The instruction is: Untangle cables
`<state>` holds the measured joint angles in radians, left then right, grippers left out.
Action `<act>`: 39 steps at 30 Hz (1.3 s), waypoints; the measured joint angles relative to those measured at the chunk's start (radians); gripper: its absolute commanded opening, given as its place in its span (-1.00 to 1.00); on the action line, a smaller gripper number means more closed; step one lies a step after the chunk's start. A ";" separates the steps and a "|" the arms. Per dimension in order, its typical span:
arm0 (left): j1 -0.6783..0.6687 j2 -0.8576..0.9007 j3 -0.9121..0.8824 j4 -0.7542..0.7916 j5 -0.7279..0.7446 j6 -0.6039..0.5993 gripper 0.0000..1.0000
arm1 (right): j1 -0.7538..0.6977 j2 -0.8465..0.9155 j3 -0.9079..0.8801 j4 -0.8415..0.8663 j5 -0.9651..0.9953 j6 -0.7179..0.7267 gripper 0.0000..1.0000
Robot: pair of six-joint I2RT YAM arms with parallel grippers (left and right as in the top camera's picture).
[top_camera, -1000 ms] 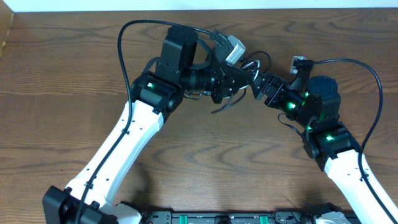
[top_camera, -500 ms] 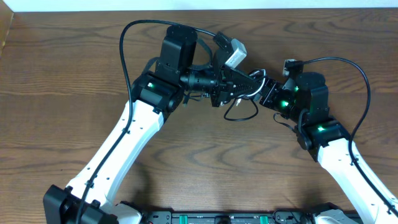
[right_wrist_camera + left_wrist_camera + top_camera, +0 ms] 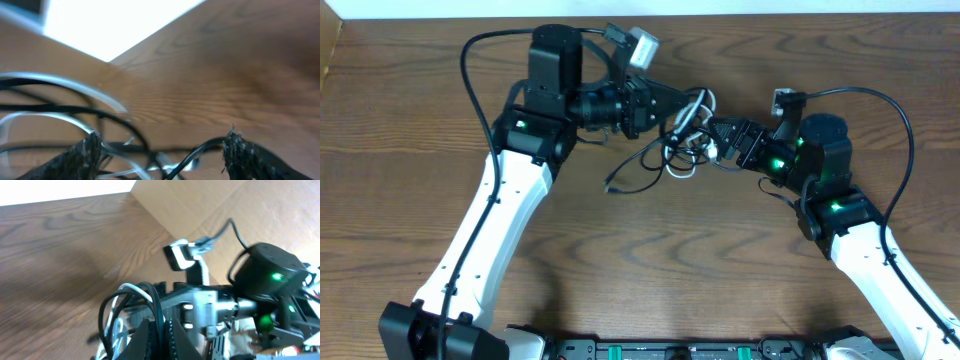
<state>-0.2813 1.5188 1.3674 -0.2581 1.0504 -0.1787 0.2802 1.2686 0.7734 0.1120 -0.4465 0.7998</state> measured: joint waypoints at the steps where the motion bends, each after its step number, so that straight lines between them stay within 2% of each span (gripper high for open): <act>1: 0.003 0.000 0.000 -0.002 -0.005 -0.006 -0.85 | 0.000 0.000 0.000 0.020 -0.014 0.000 0.56; 8: 0.006 0.000 0.000 -0.023 -0.049 -0.039 -0.85 | 0.000 -0.003 0.000 0.149 -0.143 -0.001 0.60; 17: 0.006 0.000 0.000 -0.030 -0.158 -0.134 -0.85 | 0.000 -0.006 0.000 0.159 -0.260 -0.070 0.59; 28: 0.006 0.000 0.000 -0.030 -0.360 -0.420 -0.85 | 0.000 -0.006 0.000 0.111 -0.467 -0.357 0.57; 35: 0.006 0.000 0.000 -0.030 -0.403 -0.600 -0.85 | 0.000 -0.006 0.000 -0.014 -0.529 -0.527 0.54; 39: 0.006 0.000 0.000 -0.030 -0.409 -0.742 -0.85 | 0.018 -0.006 0.000 -0.046 -0.523 -0.629 0.51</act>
<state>-0.2749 1.5188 1.3674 -0.2878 0.6411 -0.9207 0.2977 1.2625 0.7734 0.0658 -0.9699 0.1707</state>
